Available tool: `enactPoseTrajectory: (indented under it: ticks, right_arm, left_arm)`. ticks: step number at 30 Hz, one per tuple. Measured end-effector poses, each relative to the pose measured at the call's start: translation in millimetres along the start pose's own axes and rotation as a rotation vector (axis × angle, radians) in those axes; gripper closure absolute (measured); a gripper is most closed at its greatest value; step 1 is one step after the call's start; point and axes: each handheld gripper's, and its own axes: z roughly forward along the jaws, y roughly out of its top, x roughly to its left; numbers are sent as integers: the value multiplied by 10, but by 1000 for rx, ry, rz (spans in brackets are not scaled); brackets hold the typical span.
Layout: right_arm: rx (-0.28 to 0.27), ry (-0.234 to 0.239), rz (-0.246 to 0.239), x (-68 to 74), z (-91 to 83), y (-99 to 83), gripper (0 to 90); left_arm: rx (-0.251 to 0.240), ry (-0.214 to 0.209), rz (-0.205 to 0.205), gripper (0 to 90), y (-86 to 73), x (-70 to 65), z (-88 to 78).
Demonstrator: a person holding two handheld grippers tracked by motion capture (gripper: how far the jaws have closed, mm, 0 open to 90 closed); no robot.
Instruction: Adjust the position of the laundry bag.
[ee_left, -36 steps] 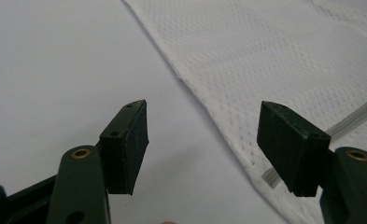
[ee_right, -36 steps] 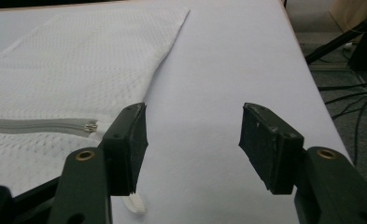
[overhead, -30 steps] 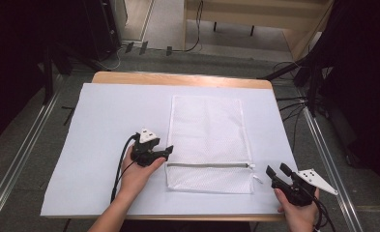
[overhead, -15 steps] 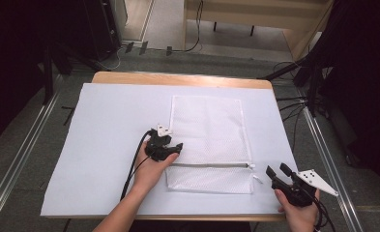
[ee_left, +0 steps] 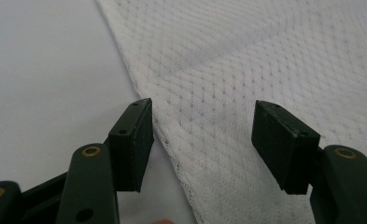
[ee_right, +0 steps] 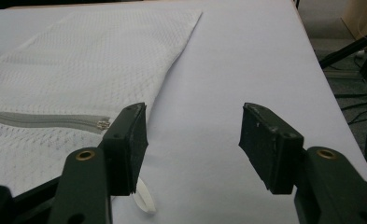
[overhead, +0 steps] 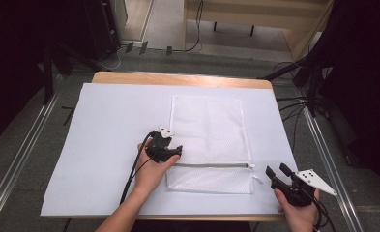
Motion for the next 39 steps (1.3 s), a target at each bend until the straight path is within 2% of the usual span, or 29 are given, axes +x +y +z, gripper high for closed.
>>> enactPoseTrajectory:
  ticks: [1,2,5,6,7,8,9,10,12,21,23,24,25,26,30,33,34,39]
  right_arm:
    - [2,-1,2,1,4,-3,427]
    - [2,-1,2,1,4,-3,427]
    - [6,4,-2,17,13,-5,427]
    - [6,4,-2,17,13,-5,427]
    - [8,5,-10,27,15,-6,427]
    - [8,5,-10,27,15,-6,427]
    - [10,6,-16,34,16,-7,426]
    - [10,6,-16,34,16,-7,426]
    - [10,6,-16,37,17,-8,426]
    - [7,6,-16,32,6,-9,426]
    - [7,10,-17,37,0,-9,425]
    - [7,10,-17,37,0,-9,425]
    - [4,12,-19,40,1,-9,424]
    - [4,12,-19,40,1,-9,424]
    - [11,21,-22,63,9,-13,423]
    - [15,26,-26,82,11,-13,424]
    - [19,32,-32,109,16,-13,425]
    - [37,55,-52,203,37,-20,426]
  left_arm:
    - [4,20,14,424,0,-34,-4]
    - [4,20,14,450,0,-34,-4]
    - [1,13,17,638,5,-26,-19]
    - [-2,1,18,638,2,-16,-23]
    - [-3,-27,4,780,1,7,-27]
    - [-3,-27,4,804,1,7,-27]
    - [1,-48,0,864,2,35,-31]
    - [-2,-77,-17,864,1,55,-27]
    - [2,-106,-23,893,-4,91,-38]
    - [-24,-140,-58,900,-91,176,-143]
    - [-34,-148,-70,900,-142,269,-235]
    - [-34,-148,-70,900,-142,269,-235]
    - [-41,-150,-82,900,-183,352,-314]
    - [-41,-150,-82,900,-183,352,-314]
    - [-65,-149,-112,900,-339,533,-552]
    - [-64,-134,-111,900,-422,593,-651]
    - [-66,-114,-106,900,-474,660,-726]
    - [-67,-96,-139,900,-563,837,-772]
